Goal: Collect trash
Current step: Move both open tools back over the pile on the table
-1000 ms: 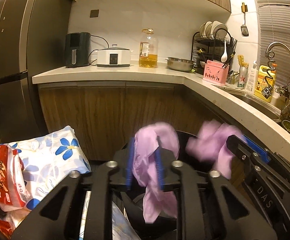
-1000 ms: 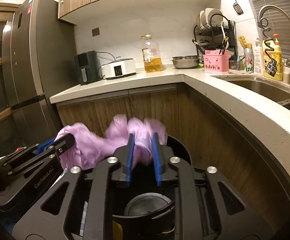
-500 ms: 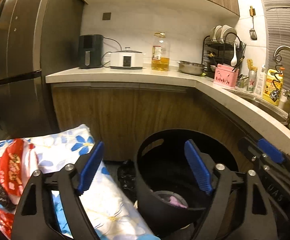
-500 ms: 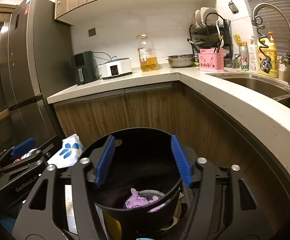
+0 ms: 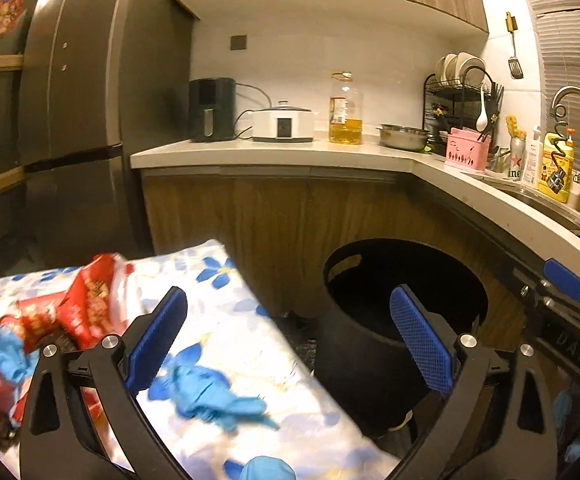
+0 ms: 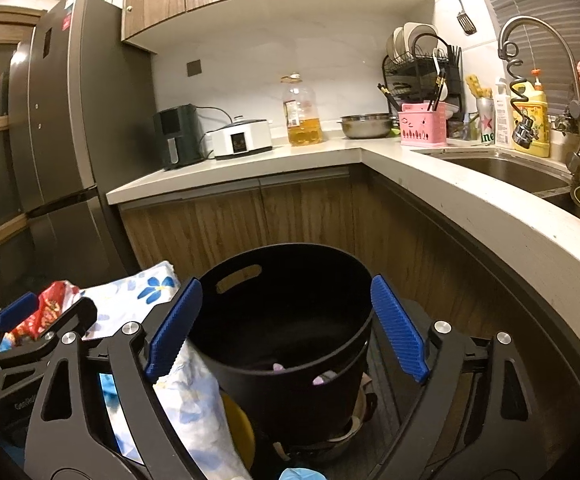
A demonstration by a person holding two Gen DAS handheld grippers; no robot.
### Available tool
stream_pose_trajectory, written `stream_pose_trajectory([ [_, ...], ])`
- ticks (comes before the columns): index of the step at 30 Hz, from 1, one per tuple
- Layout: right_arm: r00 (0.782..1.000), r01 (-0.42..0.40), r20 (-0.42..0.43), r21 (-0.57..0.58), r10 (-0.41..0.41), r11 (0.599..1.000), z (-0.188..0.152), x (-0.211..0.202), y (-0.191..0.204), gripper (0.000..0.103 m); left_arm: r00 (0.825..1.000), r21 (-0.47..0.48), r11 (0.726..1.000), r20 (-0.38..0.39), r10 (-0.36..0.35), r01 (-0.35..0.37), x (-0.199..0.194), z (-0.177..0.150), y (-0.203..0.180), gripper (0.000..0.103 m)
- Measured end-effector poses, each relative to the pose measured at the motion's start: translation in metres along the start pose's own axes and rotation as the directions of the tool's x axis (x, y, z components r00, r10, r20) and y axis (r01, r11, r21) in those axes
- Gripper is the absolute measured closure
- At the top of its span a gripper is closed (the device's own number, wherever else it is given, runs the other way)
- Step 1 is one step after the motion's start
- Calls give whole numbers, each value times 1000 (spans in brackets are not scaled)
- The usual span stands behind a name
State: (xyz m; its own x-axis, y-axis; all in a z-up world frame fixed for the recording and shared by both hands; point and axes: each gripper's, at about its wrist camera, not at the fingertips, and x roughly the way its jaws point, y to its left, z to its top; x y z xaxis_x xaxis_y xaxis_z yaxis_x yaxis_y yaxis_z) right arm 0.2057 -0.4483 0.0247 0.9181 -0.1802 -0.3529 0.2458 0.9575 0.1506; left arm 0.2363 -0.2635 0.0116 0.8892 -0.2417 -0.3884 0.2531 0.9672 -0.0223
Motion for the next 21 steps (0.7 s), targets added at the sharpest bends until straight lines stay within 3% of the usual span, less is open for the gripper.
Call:
stream_pose_trajectory([
  [10,999,-13,35,-7,13,1000,-15,-45,24,15,997,-26,997,12,73,-72,-44,-22,32,6],
  [21,998,-11,55,-24,13,1000,-29,-85,47,15,994,-33,994,42,102,-100,-83,-30,48,6],
])
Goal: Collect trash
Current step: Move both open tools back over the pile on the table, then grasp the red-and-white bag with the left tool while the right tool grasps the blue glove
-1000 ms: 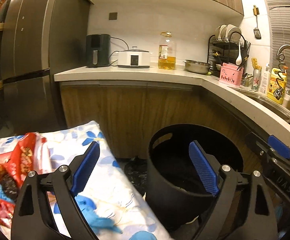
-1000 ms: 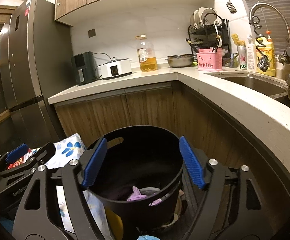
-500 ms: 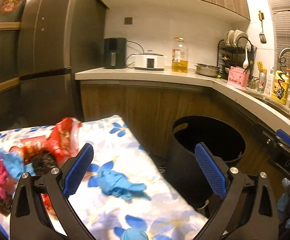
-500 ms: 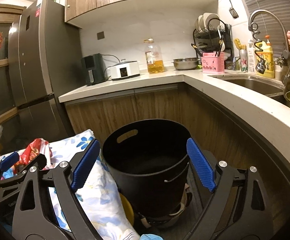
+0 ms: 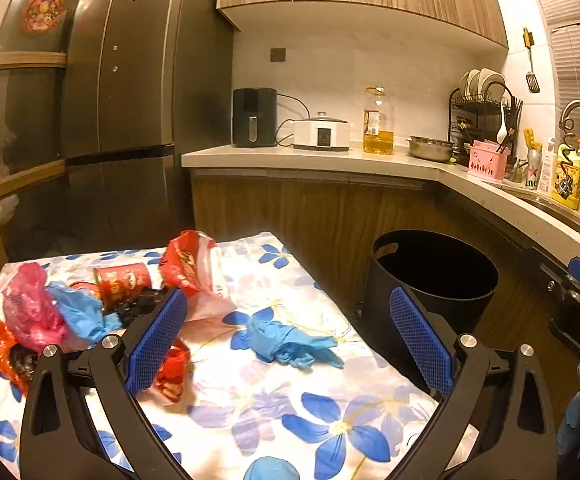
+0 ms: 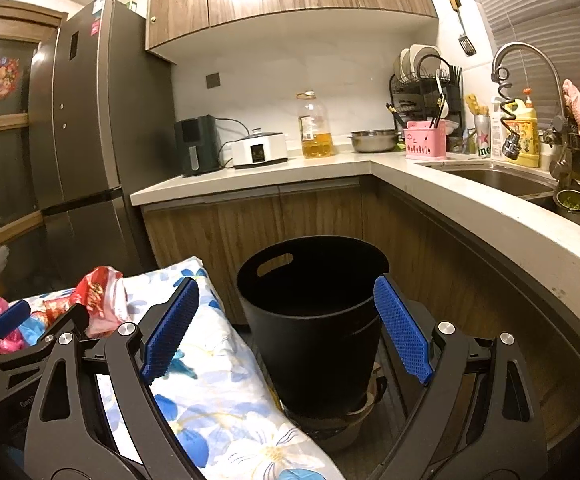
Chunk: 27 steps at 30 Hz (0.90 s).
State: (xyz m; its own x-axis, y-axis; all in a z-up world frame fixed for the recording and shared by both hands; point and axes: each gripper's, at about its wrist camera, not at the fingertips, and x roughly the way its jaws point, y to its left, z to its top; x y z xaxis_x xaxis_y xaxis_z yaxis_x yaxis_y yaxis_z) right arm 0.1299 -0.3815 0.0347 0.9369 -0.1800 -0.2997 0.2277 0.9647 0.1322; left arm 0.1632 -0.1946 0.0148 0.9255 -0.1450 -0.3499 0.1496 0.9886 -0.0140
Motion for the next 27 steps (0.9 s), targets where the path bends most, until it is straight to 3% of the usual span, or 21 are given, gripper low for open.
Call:
stream_pose_trajectory([
  [13,999,-35,-4,-29,35,999,-14,-27,32,15,999,-30,998,13,49,-49,-32,-14,32,6],
  [27,997,-80,-18,-63,79,995,-24,-28,59,15,995,-69,993,14,98,-97,-41,-28,62,6],
])
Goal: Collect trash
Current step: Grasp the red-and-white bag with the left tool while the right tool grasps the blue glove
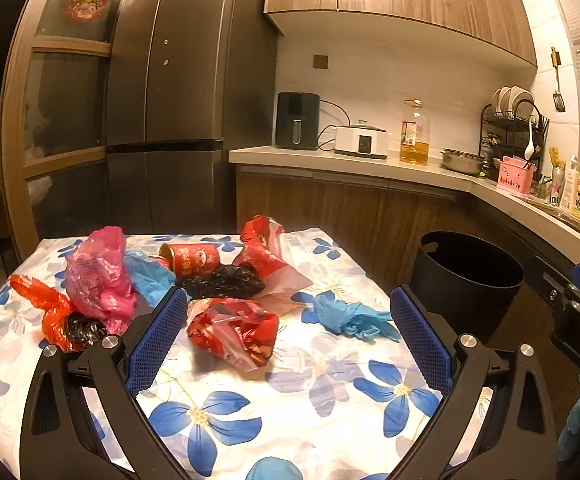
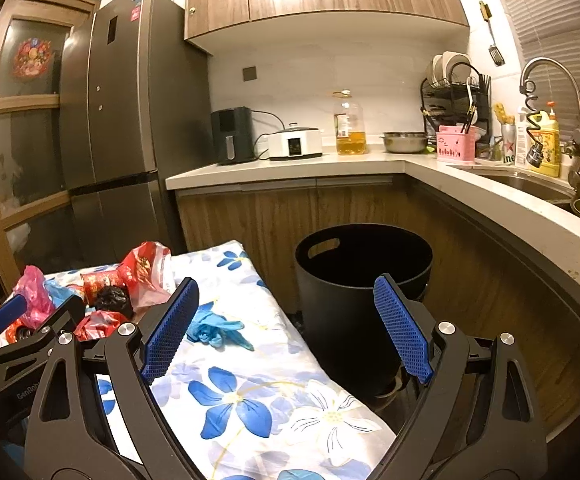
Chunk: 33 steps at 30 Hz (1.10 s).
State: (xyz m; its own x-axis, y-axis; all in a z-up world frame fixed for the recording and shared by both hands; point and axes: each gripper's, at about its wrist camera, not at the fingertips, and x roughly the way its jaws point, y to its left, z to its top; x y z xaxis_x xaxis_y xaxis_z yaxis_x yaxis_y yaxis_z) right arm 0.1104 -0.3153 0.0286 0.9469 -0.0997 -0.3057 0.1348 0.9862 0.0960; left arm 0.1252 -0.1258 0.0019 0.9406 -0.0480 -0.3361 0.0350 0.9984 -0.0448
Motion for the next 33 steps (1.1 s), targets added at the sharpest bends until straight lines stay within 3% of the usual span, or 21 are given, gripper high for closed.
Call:
stream_pose_trajectory([
  [22,993,-73,-90,-24,70,997,-31,52,27,15,995,-46,996,-63,79,-82,54,-32,39,6],
  [29,992,-82,-100,-37,78,996,-32,75,36,15,988,-28,995,-120,95,-99,89,-28,31,6],
  [33,991,-81,-114,-46,76,996,-33,95,41,15,981,-15,994,-163,103,-107,102,-37,33,12],
])
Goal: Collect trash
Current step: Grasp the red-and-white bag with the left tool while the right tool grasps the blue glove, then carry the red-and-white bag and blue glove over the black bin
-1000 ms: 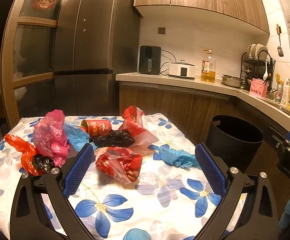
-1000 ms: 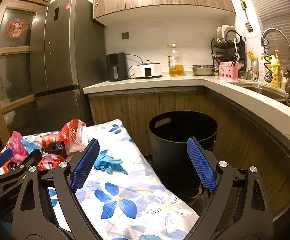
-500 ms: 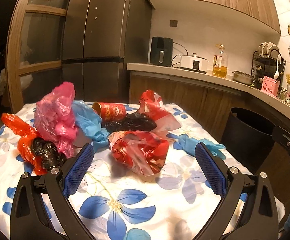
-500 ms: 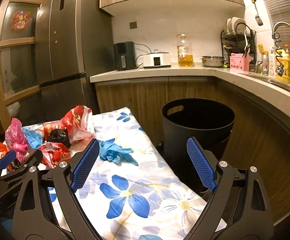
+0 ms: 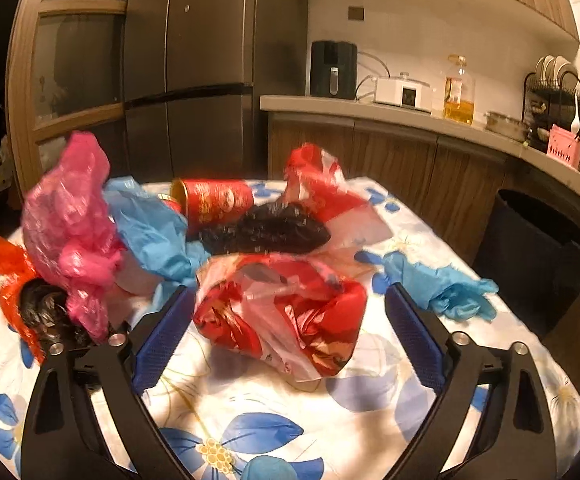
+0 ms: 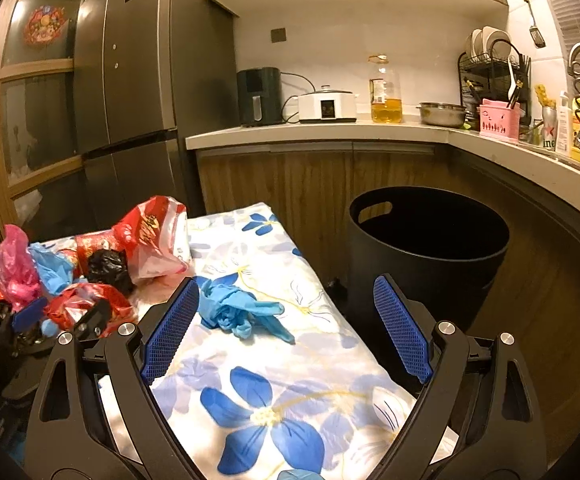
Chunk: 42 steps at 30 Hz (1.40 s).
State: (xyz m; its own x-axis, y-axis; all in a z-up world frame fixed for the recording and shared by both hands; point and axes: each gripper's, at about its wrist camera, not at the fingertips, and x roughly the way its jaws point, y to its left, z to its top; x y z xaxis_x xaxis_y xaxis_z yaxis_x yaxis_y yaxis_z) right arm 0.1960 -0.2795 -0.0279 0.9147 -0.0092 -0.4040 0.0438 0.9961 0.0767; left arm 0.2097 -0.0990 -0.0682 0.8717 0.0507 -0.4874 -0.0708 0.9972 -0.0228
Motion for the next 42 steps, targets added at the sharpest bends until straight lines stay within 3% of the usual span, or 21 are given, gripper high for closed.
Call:
stream_pose_trajectory([
  [12,997,-37,-67,-23,35,999,-7,52,21,15,994,-68,997,-101,-50,43,20,-13,18,53],
  [16,993,-59,-100,-30,56,998,-9,65,27,17,987,-100,994,-146,-62,48,26,-17,25,86],
  [26,977,-92,-198,-73,76,993,-17,93,43,45,993,-72,992,-43,-111,108,-20,-20,27,90],
  [35,950,-132,-294,-82,103,988,-28,117,48,76,993,-69,991,-35,-115,112,-28,-17,29,90],
  [42,949,-171,-281,-87,141,981,-27,113,51,93,994,-63,993,-31,-102,100,-33,-18,29,90],
])
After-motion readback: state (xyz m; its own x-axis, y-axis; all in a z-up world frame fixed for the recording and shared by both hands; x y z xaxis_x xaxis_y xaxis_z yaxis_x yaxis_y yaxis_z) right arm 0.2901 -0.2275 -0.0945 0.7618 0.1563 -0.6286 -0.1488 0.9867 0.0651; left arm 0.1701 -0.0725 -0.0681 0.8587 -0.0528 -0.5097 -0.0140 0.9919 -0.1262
